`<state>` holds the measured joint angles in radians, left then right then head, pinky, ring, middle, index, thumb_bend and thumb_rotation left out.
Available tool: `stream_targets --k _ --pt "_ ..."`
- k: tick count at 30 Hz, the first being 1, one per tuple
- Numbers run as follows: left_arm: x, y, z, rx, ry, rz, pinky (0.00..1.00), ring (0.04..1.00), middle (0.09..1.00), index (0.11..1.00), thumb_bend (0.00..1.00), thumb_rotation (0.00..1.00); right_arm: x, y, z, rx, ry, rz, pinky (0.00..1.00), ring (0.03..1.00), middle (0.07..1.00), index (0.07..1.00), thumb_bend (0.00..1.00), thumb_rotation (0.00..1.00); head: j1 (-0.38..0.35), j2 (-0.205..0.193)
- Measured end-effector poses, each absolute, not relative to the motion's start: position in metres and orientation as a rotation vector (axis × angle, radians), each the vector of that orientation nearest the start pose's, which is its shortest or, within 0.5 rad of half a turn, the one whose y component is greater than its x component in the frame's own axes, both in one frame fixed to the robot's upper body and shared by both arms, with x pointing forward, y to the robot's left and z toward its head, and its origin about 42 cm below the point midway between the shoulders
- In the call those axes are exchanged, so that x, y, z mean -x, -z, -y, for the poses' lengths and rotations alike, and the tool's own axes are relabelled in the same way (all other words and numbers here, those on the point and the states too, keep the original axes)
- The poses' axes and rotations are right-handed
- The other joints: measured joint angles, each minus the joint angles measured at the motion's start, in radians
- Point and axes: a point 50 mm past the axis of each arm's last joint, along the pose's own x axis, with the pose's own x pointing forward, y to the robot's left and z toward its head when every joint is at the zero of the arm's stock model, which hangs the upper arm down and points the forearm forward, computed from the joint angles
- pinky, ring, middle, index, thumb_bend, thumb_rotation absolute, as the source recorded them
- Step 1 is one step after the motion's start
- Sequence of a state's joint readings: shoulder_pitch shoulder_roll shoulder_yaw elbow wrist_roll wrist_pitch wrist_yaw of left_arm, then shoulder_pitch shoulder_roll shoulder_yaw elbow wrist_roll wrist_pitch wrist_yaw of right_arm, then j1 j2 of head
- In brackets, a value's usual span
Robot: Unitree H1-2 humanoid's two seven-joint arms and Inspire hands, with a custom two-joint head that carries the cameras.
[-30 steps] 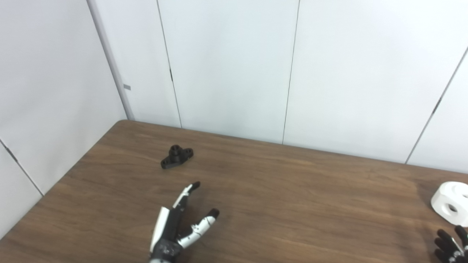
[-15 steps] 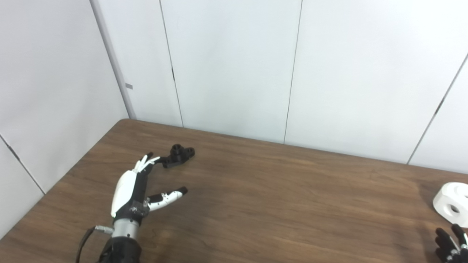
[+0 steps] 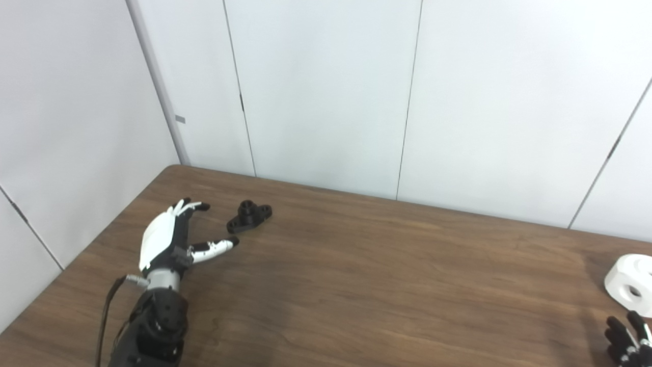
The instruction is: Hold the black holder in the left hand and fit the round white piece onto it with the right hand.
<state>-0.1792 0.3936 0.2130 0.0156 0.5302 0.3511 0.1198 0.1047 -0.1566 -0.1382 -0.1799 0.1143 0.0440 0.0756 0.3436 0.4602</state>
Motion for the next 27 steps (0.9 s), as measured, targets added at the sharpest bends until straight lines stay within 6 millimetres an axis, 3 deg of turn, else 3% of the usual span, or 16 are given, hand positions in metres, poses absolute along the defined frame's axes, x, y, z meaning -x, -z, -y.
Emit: stream_targets --k 14,27 --pt "-0.380 -0.176 -0.406 -0.925 -0.472 -0.258 1.00 1.000 0.987 0.826 0.88 0.37 -0.247 -0.125 0.296 0.060 0.060 0.050 1.00 0.960 0.942 1.000 0.60 1.00 -0.006 0.003" --pt "-0.406 -0.171 -0.400 -0.977 -0.416 -0.331 1.00 1.000 0.974 0.810 0.89 0.37 -0.246 -0.125 0.294 0.062 0.060 0.052 1.00 0.974 0.956 1.000 0.61 1.00 -0.008 0.002"
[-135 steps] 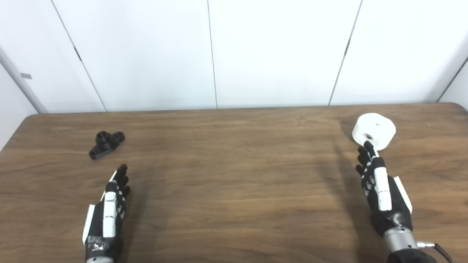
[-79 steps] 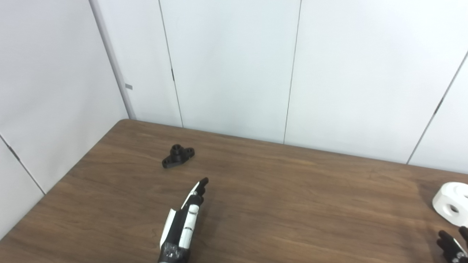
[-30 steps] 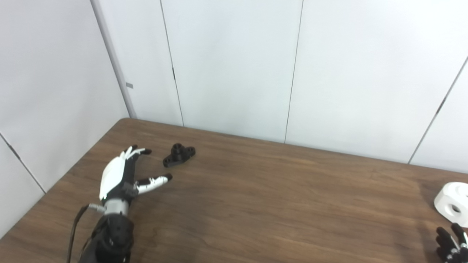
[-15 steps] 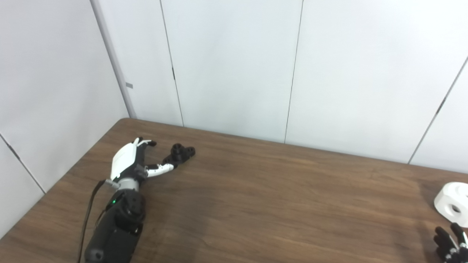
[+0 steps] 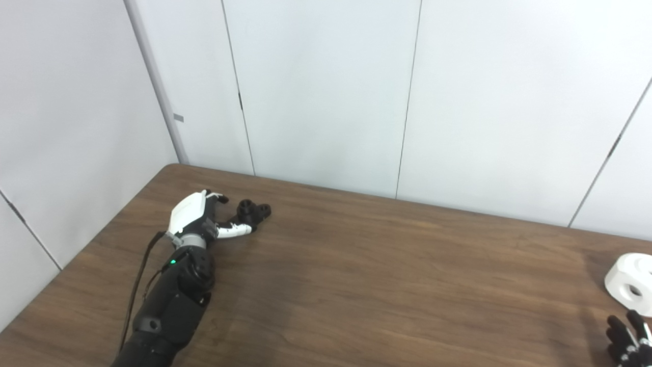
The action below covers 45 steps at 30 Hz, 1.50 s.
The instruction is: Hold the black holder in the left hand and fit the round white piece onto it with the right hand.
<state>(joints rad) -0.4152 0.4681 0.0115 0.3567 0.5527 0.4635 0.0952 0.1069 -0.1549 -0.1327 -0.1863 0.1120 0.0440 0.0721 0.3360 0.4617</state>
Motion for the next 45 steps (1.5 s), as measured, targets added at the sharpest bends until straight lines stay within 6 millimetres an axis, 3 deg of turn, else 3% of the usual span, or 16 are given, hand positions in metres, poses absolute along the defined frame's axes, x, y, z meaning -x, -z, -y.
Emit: stream_targets --k 25,45 --pt "-0.4147 -0.1658 -0.3990 -0.995 -0.404 -0.351 1.00 1.000 0.957 0.746 0.87 0.34 -0.2456 -0.1259 0.2925 0.060 0.063 0.052 1.00 0.982 0.965 1.000 0.56 1.00 0.000 0.006" --pt "-0.4153 -0.1665 -0.3948 -1.012 -0.385 -0.341 1.00 1.000 0.932 0.676 0.86 0.25 -0.2441 -0.1278 0.2912 0.054 0.060 0.043 1.00 0.982 0.965 1.000 0.55 1.00 0.003 0.023"
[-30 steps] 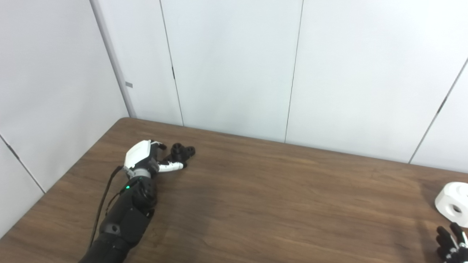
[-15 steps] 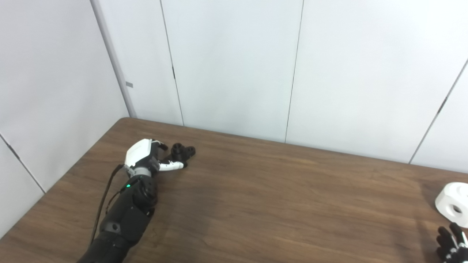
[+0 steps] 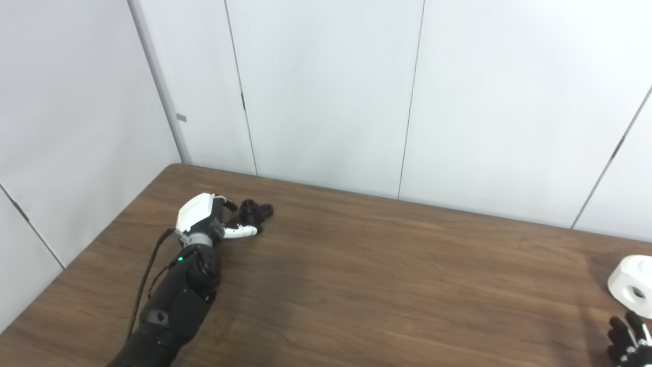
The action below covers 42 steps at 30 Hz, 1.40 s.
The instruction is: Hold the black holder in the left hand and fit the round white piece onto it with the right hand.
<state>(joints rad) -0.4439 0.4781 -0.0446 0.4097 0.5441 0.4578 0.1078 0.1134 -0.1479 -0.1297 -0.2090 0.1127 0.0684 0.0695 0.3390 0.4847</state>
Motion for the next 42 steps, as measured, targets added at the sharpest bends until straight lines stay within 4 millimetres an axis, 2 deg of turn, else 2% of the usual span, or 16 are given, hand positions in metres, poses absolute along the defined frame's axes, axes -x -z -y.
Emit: stream_targets --k 3,5,6,7,10,17,31,35,42 --pt "-0.415 -0.166 -0.394 -1.015 -0.386 -0.337 1.00 1.000 0.919 0.646 0.84 0.23 -0.244 -0.128 0.291 0.052 0.059 0.042 1.00 0.984 0.966 1.000 0.54 1.00 -0.002 0.005" --pt "-0.416 -0.167 -0.394 -1.017 -0.388 -0.331 1.00 0.995 0.900 0.593 0.83 0.17 -0.244 -0.128 0.291 0.051 0.059 0.042 1.00 0.984 0.964 1.000 0.53 1.00 -0.002 0.005" --pt "-0.416 -0.167 -0.394 -1.017 -0.389 -0.326 1.00 0.993 0.893 0.542 0.68 0.12 -0.244 -0.128 0.291 0.051 0.059 0.042 1.00 0.982 0.963 1.000 0.53 1.00 -0.002 0.005" --pt "-0.416 -0.167 -0.394 -1.017 -0.391 -0.320 1.00 0.993 0.889 0.510 0.59 0.09 -0.244 -0.128 0.291 0.052 0.059 0.042 1.00 0.980 0.962 1.000 0.53 1.00 -0.002 0.005" --pt "-0.416 -0.164 -0.394 -1.011 -0.385 -0.300 1.00 0.968 0.846 0.486 0.53 0.06 -0.244 -0.128 0.291 0.050 0.059 0.043 1.00 0.985 0.966 1.000 0.54 1.00 -0.005 0.005" --pt "-0.416 -0.160 -0.394 -1.004 -0.381 -0.284 1.00 0.922 0.797 0.484 0.52 0.05 -0.243 -0.128 0.291 0.046 0.058 0.042 1.00 0.987 0.969 1.000 0.53 1.00 -0.006 0.005" --pt "-0.413 -0.159 -0.392 -1.021 -0.366 -0.275 1.00 0.923 0.808 0.485 0.52 0.05 -0.240 -0.131 0.289 0.043 0.053 0.042 1.00 0.978 0.960 1.000 0.54 1.00 -0.017 0.011" --pt "-0.405 -0.160 -0.386 -1.026 -0.328 -0.258 1.00 0.925 0.814 0.485 0.52 0.05 -0.241 -0.131 0.288 0.040 0.039 0.039 1.00 1.000 0.997 1.000 0.66 1.00 -0.021 0.012" --pt "-0.388 -0.159 -0.371 -1.059 -0.278 -0.210 1.00 0.910 0.798 0.484 0.52 0.05 -0.242 -0.131 0.288 0.033 0.038 0.025 1.00 1.000 1.000 1.000 0.69 1.00 -0.037 0.018"
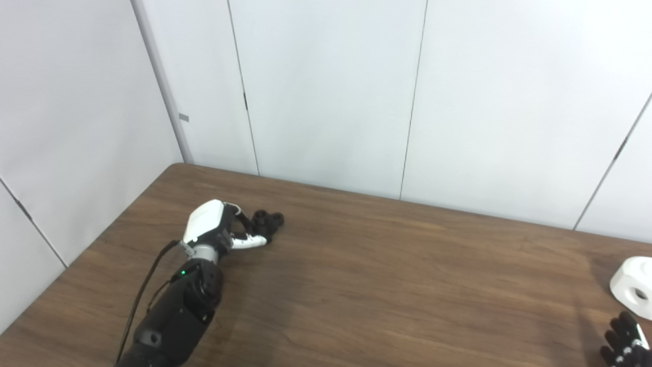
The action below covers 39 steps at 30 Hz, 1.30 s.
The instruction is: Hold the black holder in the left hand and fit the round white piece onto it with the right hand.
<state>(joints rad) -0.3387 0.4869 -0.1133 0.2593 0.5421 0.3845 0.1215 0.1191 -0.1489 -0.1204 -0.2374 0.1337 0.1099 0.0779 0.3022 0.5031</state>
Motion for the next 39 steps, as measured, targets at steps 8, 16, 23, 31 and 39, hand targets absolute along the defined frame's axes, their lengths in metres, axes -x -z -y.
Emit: stream_targets --k 8,16,23,31,39 --pt "-0.371 -0.155 -0.337 -1.033 -0.211 -0.149 1.00 0.932 0.803 0.484 0.52 0.05 -0.245 -0.132 0.286 0.029 0.044 0.019 1.00 1.000 1.000 1.000 0.64 1.00 -0.024 0.008" --pt "-0.347 -0.149 -0.294 -1.061 -0.127 -0.057 1.00 0.920 0.806 0.485 0.52 0.05 -0.245 -0.133 0.285 0.040 0.045 0.016 1.00 1.000 0.999 1.000 0.60 1.00 -0.060 0.023" --pt "-0.330 -0.143 -0.269 -1.101 -0.068 0.014 1.00 0.904 0.799 0.484 0.52 0.05 -0.245 -0.133 0.282 0.050 0.052 0.017 1.00 0.991 0.979 1.000 0.59 1.00 -0.121 0.049" --pt "-0.305 -0.134 -0.238 -1.064 -0.011 0.065 1.00 0.905 0.803 0.484 0.52 0.05 -0.245 -0.132 0.277 0.050 0.062 0.018 1.00 0.968 0.957 1.000 0.55 1.00 -0.192 0.093" --pt "-0.285 -0.130 -0.220 -1.051 0.021 0.088 1.00 0.900 0.799 0.484 0.52 0.05 -0.246 -0.134 0.269 0.077 0.052 0.014 1.00 0.970 0.951 1.000 0.54 1.00 -0.244 0.141"
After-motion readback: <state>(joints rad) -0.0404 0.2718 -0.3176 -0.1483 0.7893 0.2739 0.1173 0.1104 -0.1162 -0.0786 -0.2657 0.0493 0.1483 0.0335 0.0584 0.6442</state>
